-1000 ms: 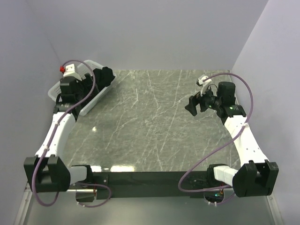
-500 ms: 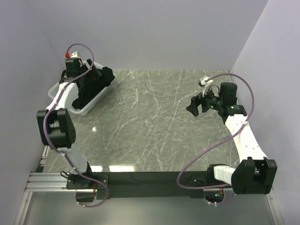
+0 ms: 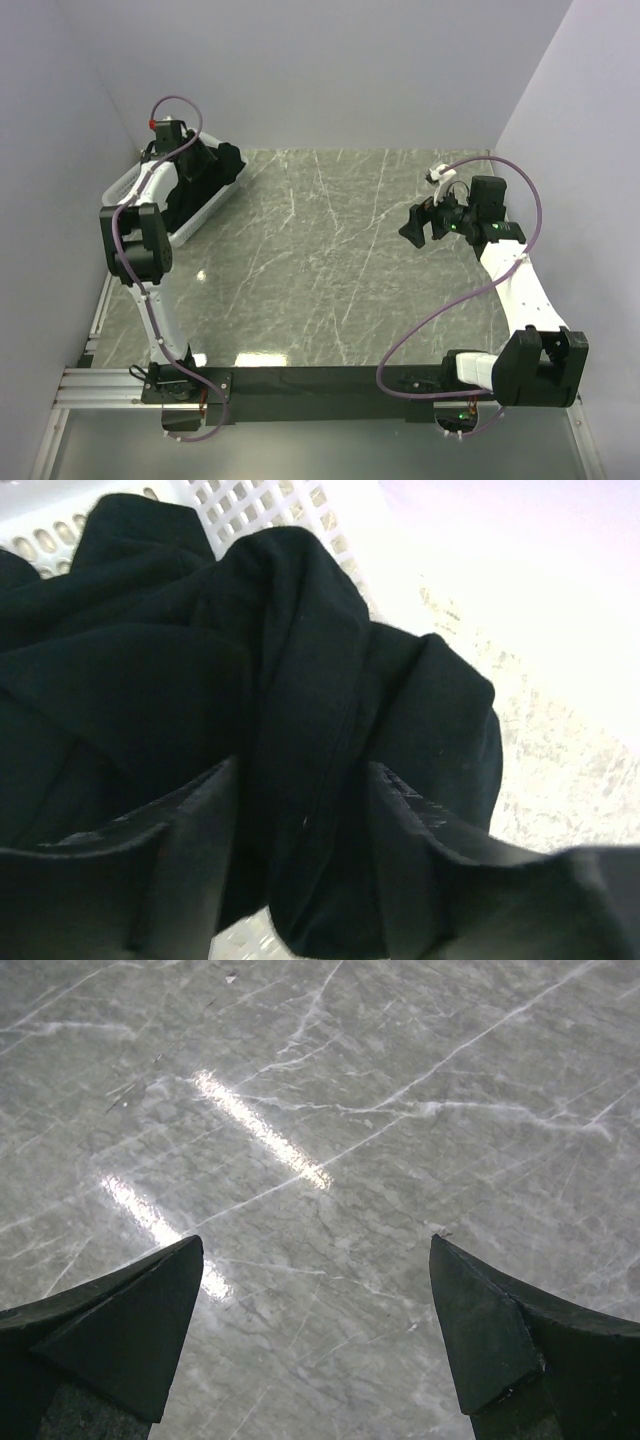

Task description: Fold and stack the t-shirts

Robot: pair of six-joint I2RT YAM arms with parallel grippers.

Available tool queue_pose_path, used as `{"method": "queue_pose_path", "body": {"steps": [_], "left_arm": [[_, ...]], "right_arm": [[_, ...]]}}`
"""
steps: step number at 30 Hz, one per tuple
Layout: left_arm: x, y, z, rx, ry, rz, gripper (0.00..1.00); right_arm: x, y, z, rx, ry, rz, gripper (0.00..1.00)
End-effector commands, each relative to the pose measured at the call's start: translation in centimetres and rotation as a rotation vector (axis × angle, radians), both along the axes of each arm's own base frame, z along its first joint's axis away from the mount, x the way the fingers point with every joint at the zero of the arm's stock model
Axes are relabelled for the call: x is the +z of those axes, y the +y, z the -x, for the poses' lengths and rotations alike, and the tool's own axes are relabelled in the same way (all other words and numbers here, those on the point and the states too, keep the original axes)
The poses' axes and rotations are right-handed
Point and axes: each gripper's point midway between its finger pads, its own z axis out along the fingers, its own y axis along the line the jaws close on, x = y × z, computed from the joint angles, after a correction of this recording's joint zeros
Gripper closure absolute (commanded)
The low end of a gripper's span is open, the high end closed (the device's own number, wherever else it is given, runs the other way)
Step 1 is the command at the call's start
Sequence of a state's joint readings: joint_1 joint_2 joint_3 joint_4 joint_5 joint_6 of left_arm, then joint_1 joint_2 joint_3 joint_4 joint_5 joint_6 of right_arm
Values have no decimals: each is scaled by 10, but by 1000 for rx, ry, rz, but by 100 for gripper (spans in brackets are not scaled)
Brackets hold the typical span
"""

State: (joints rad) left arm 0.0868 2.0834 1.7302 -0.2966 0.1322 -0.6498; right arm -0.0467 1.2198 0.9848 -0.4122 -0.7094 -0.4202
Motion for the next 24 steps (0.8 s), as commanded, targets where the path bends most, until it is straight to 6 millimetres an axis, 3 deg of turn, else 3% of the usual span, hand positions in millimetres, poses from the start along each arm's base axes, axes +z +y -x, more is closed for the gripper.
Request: {"method": "queue_pose_path", "body": {"steps": [1,5,8,11,12,14,17,19,24], "left_arm": [[20,-7,-14,9,-43,4,45],[26,-10,-16,8,-69,11,71],[43,-13,-18,-12,-120,14,93],[73,-20,-18,-52,-211,18,100],[98,-24,-18,-70,-280,17,100],[118,-29,-13,-94,-339,23,100],[174,-38,-5,-142,-497,31,100],[216,-49,5,-187,-607,49,100],[294,-77,28,-280,-793,108,100]], "right_arm": [[11,0,-6,3,-35,-21,0],[13,-1,-7,-3,-35,-28,0],[13,0,-7,-1,-33,-37,0],[16,-1,-6,-6,-39,-41,0],[17,-1,-6,-7,-42,-40,0],[19,-1,-6,-5,-47,-40,0],[22,-1,-6,-6,-54,-41,0],[25,-2,-6,-7,-59,-43,0],[30,-1,-7,-5,-71,-49,1]]}}
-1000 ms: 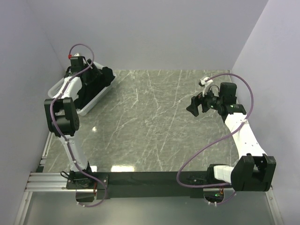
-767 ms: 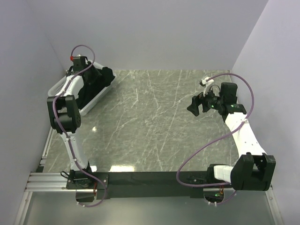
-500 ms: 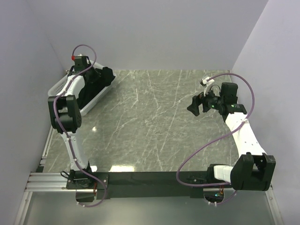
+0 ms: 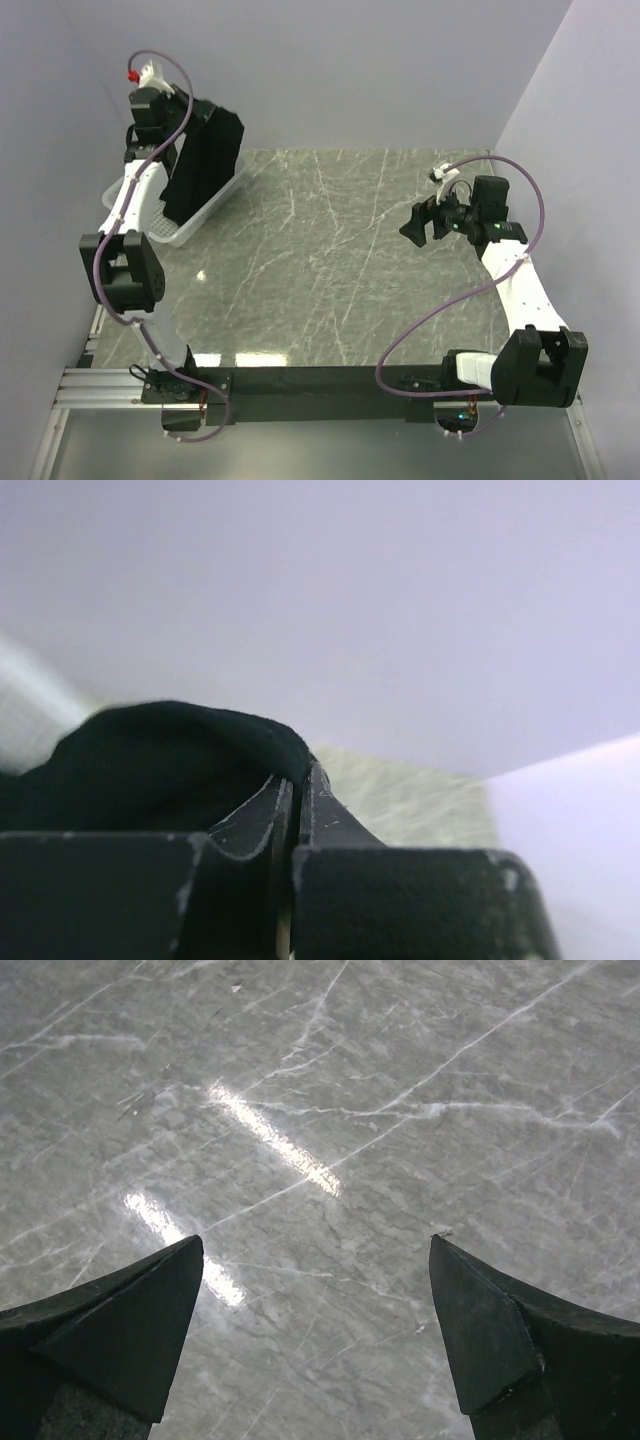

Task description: Fold and stack the t-shirts

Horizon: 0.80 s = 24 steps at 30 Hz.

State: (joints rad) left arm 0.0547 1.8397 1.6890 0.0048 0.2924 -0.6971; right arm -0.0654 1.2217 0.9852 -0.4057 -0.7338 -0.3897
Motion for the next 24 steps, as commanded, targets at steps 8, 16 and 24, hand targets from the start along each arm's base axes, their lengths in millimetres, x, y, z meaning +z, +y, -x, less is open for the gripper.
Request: {"method": "queue_pose_path", "body": {"steps": [8,16,24], "left_arm": [[215,-78,69,-245,-562,79,100],[311,-119,143,-361,-853,144,100],[388,-140,214,-401,-1071,214,99]], "right_arm": [[33,1,-6,8,-99,-18,1],[39,-3,-5,-8,-117,-19,1],[44,-4,-5,-7,-132,-23,1]]}}
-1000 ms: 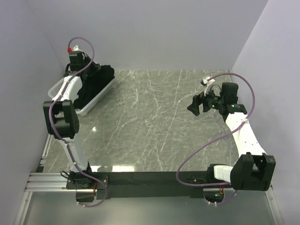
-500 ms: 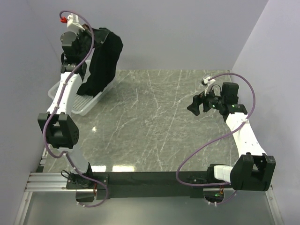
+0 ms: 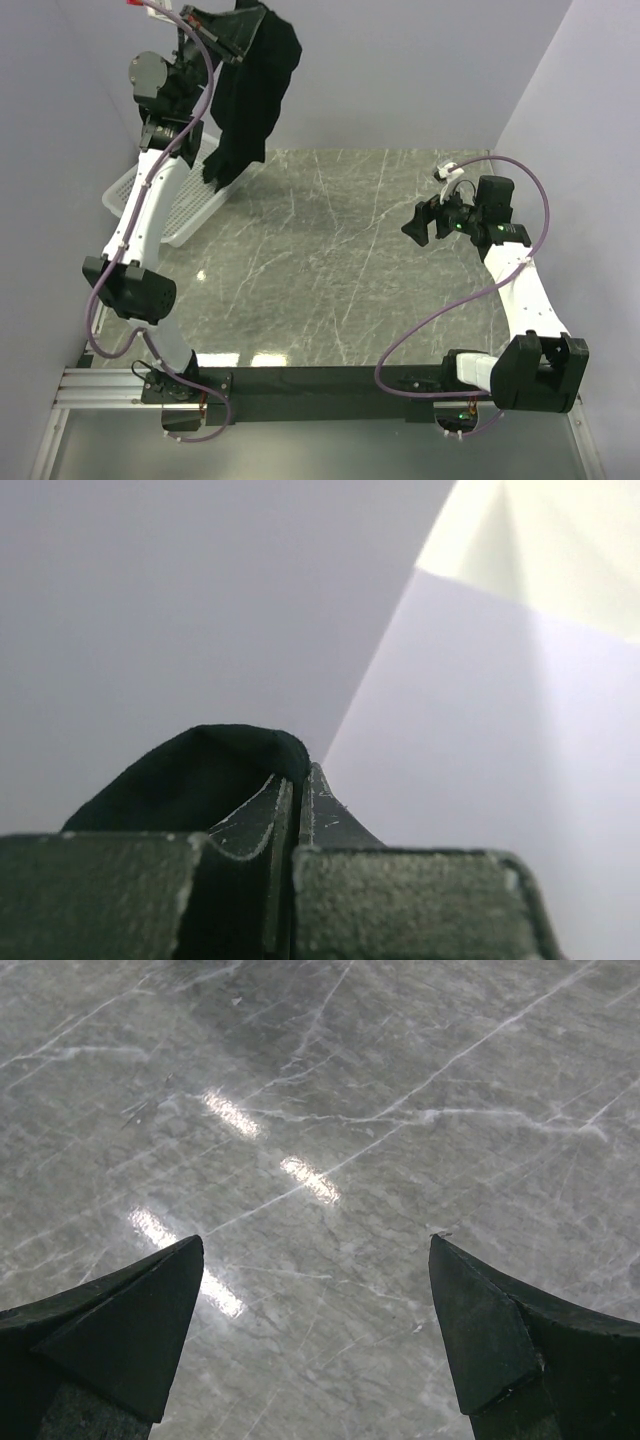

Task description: Fold and stack the t-shirts

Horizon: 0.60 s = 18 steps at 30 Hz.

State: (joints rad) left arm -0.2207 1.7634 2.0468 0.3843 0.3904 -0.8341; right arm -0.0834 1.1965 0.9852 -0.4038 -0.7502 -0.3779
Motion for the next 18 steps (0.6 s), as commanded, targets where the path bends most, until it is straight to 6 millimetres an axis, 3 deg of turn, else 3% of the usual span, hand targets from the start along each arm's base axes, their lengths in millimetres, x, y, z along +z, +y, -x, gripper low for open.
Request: {"method": "queue_pose_path", "body": {"steps": [1,13,18], "left_arm": [[108,15,103,-15,-320,121,99],[159,2,174,-153,-432,270,99],[159,-16,182,-269,-393,338,99]], "right_arm": [[36,0,-7,3,-114,-9,1],[43,-11,-11,-41,-135,-8,1],[46,-20,-13,-75,-147,-5,1]]}}
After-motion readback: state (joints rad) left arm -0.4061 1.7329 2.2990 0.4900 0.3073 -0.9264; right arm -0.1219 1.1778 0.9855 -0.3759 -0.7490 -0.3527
